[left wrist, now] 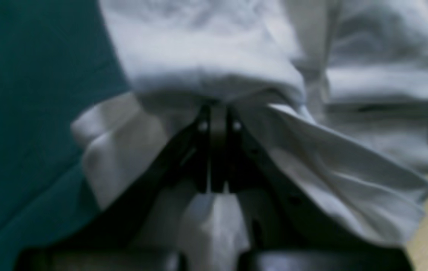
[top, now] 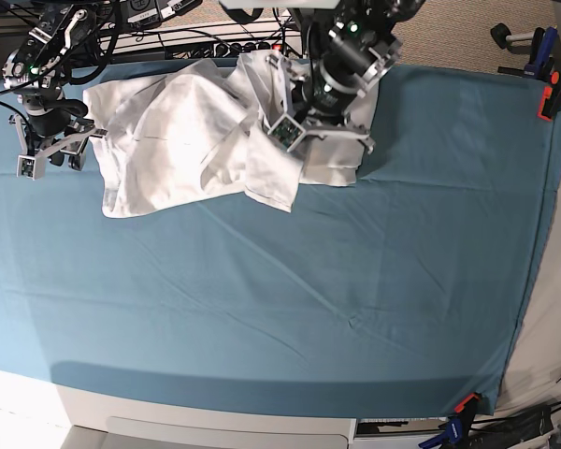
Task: Fold the T-shirt properly
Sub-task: 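Grasp the folded bundle's edge with the left gripper and press it flat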
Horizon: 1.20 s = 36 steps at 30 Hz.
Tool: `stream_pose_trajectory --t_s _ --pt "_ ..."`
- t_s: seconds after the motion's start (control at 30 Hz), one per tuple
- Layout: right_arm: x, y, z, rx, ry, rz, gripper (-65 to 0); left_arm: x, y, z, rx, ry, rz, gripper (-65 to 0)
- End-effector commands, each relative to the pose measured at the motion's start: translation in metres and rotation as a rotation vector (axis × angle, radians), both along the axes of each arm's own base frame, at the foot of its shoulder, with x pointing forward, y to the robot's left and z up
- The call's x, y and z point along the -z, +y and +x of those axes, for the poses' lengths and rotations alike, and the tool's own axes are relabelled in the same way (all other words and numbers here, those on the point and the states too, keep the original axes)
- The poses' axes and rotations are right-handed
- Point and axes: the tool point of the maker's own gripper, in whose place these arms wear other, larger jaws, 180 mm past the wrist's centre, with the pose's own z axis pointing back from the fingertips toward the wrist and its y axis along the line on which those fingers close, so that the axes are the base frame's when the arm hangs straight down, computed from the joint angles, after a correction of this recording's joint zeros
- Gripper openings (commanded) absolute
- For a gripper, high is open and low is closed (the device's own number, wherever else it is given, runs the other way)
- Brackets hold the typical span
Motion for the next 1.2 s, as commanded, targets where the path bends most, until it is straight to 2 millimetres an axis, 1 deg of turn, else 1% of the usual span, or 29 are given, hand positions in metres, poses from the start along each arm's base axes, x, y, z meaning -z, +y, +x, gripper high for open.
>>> stream_pose_trajectory --t_s 0.0,0.2,0.33,0.43,0.57,0.7,0.8,0.9,1.0,1.1,1.17 --pt "-0.013 -0.004 0.007 -0.012 -0.041 -0.026 -41.5 -0.006 -0.004 0.007 -0.002 -0.03 -0.023 -65.0" --pt "-0.013 -0.003 0.007 -0.012 -0.041 -0.026 -41.5 0.014 -0.005 0.025 -0.002 -0.026 0.013 -65.0" --pt "-0.013 -0.003 0.007 -0.012 -0.041 -0.026 -41.5 0.016 -0.011 0.031 0.008 -0.02 -0.014 -65.0" --pt "-0.013 -0.003 0.007 -0.012 -0.041 -0.025 -41.5 0.012 -0.021 0.031 0.011 -0.008 -0.065 -65.0" --pt "-0.013 -0.002 0.007 -0.013 -0.045 -0.019 -41.5 0.003 -0.048 0.018 0.089 0.048 -0.199 -65.0" --pt "-0.013 -0.003 0.007 -0.014 -0.045 -0.02 -41.5 -0.015 -0.08 -0.004 0.256 0.077 -0.347 -65.0" --pt "-0.013 -0.003 0.007 -0.014 -0.045 -0.02 -41.5 -0.028 -0.094 -0.016 0.342 0.084 -0.427 -65.0" --pt "-0.013 -0.003 0.007 -0.014 -0.047 -0.02 -41.5 -0.031 -0.098 -0.019 0.376 0.081 -0.432 -65.0" --pt "-0.014 -0.003 0.007 -0.019 -0.042 -0.023 -41.5 -0.026 -0.095 -0.017 0.379 0.095 -0.392 -65.0" --pt "-0.016 0.001 0.009 -0.059 -0.017 0.03 -41.4 -0.022 -0.092 -0.017 0.382 0.111 -0.365 -65.0" --pt "-0.02 -0.003 0.012 -0.088 -0.018 0.025 -40.2 -0.019 -0.091 -0.019 0.383 0.123 -0.351 -65.0"
